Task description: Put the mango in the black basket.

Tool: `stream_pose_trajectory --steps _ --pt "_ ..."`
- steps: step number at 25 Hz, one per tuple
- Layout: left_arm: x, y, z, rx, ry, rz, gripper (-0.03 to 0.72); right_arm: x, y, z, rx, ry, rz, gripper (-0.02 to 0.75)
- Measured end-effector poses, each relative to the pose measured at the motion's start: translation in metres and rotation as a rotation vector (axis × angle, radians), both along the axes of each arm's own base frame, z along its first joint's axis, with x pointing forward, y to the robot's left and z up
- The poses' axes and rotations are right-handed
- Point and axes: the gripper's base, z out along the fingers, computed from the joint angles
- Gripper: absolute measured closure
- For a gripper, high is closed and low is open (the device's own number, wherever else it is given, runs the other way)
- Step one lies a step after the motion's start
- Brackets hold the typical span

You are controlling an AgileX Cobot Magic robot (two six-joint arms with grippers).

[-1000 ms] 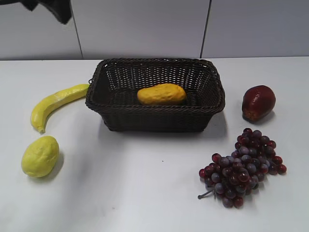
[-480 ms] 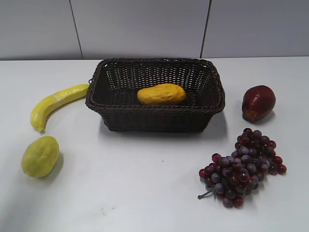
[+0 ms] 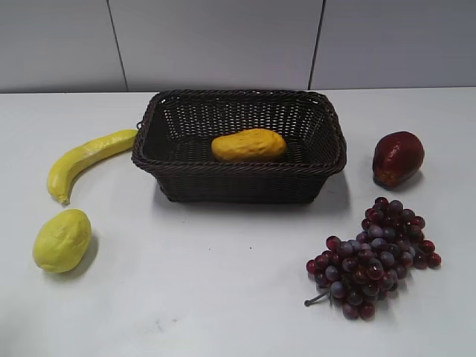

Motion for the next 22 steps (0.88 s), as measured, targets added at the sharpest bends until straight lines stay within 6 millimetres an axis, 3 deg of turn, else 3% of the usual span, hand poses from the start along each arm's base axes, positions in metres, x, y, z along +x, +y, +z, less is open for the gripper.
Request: stream_pose_trajectory --steps 6,10,16,22 --pt "-0.055 0.008 -0.023 -0.023 -0.139 0.003 0.099 0.0 0.0 0.0 -0.001 0.0 0.001 0.149" --pt "-0.078 0.011 -0.039 -0.032 -0.201 0.003 0.078 0.0 0.0 0.0 -0.001 0.0 0.0 0.149" --pt "-0.089 0.013 -0.054 -0.031 -0.18 0.005 0.031 0.0 0.0 0.0 -0.001 0.0 0.0 0.149" --pt "-0.089 0.013 -0.054 -0.033 -0.178 0.006 0.057 0.0 0.0 0.0 -0.001 0.0 0.0 0.149"
